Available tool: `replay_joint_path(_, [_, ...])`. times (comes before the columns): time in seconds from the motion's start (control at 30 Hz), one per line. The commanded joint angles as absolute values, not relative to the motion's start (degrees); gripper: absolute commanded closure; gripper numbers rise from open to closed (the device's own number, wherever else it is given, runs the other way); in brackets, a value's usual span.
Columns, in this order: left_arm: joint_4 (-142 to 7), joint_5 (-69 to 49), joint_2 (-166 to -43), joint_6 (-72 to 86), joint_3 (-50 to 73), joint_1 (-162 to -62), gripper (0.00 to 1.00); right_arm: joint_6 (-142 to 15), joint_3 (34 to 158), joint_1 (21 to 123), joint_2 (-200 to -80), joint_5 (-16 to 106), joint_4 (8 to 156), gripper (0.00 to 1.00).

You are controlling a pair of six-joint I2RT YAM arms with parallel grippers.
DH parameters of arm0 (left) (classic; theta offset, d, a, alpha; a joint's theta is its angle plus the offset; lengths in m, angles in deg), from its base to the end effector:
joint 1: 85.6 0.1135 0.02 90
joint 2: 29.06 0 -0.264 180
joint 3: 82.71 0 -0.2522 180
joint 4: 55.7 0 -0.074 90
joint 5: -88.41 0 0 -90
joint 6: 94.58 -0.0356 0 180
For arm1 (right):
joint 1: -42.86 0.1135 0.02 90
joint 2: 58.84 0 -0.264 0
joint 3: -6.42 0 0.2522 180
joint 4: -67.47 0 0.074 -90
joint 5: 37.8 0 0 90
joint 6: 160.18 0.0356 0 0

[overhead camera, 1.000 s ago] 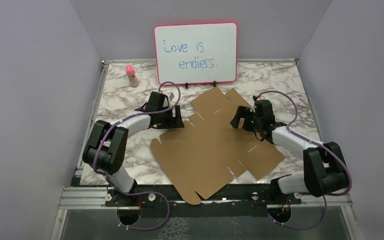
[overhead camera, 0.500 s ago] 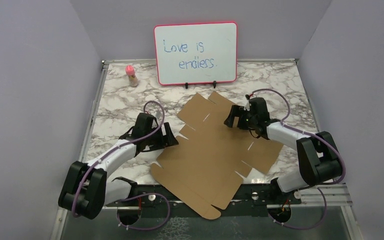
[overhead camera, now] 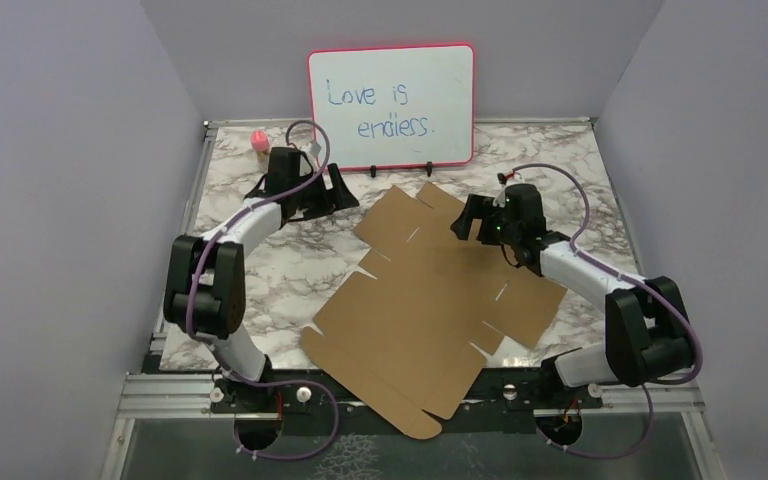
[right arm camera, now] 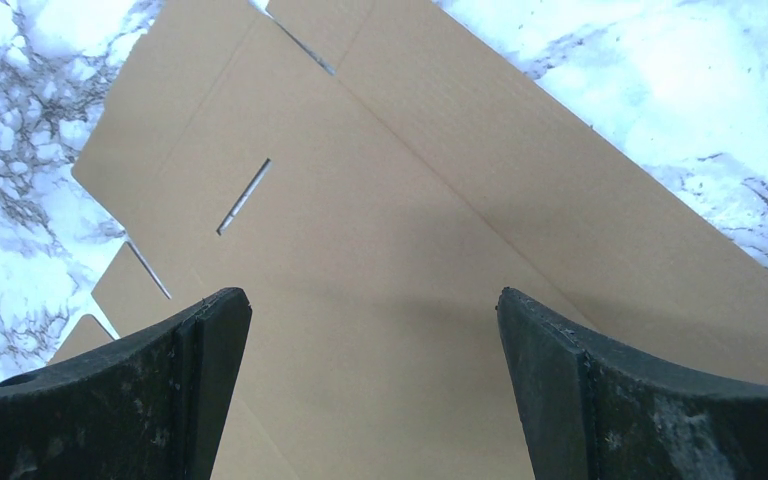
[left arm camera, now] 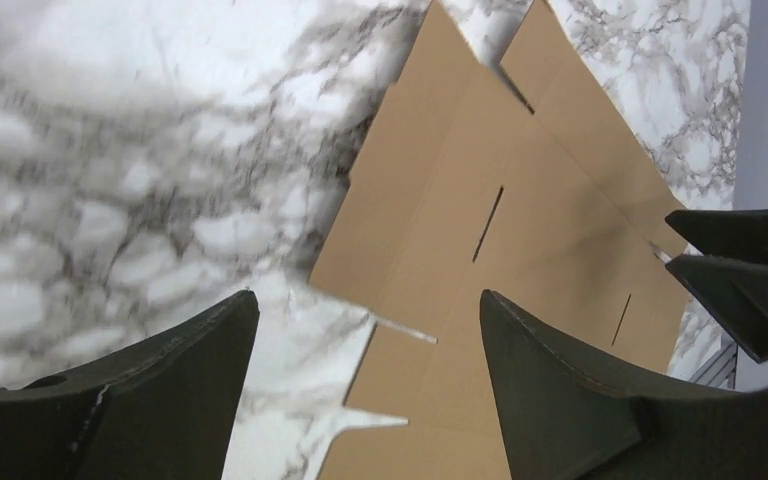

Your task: Fold the paper box

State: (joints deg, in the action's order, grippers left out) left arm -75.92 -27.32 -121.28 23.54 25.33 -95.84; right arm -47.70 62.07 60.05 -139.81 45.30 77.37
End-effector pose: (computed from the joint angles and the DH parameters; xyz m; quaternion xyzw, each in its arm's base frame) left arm 0.3392 -0.0770 0.2211 -0.0455 0.8890 -0.3251 0.3192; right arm 0.2814 0.0915 0.2033 0.0132 0.8866 0.2061 0.4138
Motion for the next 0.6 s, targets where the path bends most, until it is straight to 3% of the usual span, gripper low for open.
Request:
replay_joint_path(0.0, [-80.97, -34.77, -132.53, 15.21, 12.36, -95.88, 0.19, -47.9, 61.17, 60.26, -136.62, 46.04, 74.6, 0.0])
replay_joint_path(0.43, [-88.63, -41.77, -153.73, 6.01, -8.37, -98.41, 0.33, -46.86, 57.92, 60.17, -133.62, 40.31, 73.26, 0.0])
replay_joint_path(0.57, [-89.49, -44.55, -157.01, 5.02, -10.49, -98.72, 0.44, -47.43, 58.06, 60.21, -131.79, 40.85, 74.53, 0.0])
